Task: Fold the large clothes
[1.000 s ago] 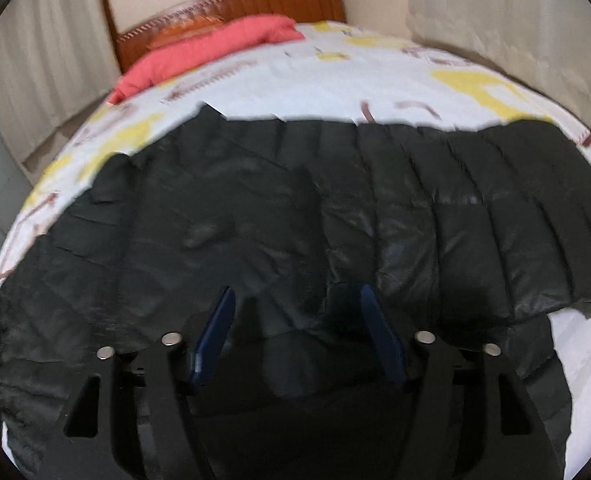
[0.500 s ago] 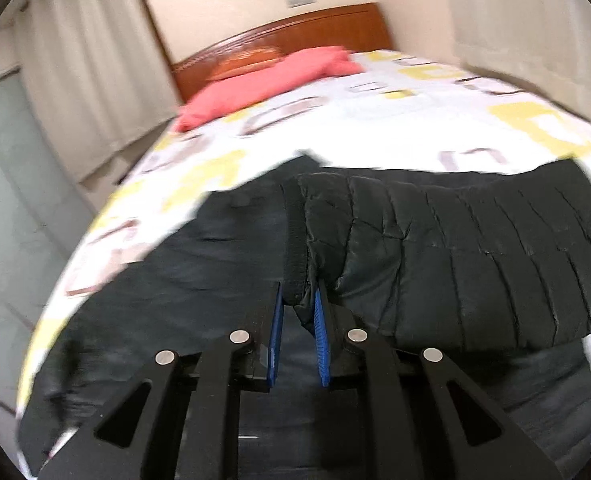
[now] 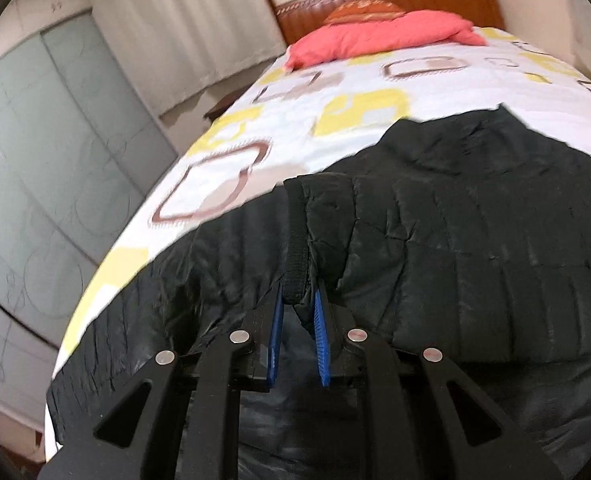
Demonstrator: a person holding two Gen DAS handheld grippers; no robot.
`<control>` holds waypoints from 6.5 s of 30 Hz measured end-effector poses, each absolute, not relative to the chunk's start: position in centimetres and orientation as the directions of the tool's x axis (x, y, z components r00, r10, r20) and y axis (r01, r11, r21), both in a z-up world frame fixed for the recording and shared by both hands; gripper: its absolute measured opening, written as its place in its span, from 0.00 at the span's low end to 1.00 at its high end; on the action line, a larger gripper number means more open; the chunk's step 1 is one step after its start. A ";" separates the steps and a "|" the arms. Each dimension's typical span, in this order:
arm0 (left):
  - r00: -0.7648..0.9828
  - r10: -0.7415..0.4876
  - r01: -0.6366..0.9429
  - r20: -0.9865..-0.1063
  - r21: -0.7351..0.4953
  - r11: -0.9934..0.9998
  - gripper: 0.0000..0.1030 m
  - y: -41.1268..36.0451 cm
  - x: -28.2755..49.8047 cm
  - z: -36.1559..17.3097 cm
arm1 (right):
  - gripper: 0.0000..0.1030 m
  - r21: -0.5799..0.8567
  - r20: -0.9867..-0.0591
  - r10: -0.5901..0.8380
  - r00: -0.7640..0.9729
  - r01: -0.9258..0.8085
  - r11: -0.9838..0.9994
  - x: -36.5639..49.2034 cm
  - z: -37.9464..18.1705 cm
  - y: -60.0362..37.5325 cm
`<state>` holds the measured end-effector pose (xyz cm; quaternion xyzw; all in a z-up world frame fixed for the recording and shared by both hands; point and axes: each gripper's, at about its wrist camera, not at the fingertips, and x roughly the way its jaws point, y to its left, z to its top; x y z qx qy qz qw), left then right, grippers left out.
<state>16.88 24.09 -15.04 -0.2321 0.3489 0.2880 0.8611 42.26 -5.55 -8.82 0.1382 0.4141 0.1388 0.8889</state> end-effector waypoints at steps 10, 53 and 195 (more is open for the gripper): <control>0.593 0.334 -0.657 -0.733 -0.201 0.726 0.98 24.1 16.7 -15.1 | 0.65 0.377 -0.730 0.416 0.542 -0.188 0.907 42.6 -11.4 -3.6; 0.546 0.366 -0.668 -0.753 -0.129 0.733 0.98 23.8 17.9 -15.4 | 0.36 0.104 -0.740 -0.121 0.662 0.291 0.951 45.8 -9.2 -36.3; 0.726 0.053 -0.155 -0.686 -0.088 0.984 0.72 7.1 38.5 -9.2 | 0.17 0.116 -0.762 -0.112 0.638 0.305 0.945 39.0 -11.3 -36.3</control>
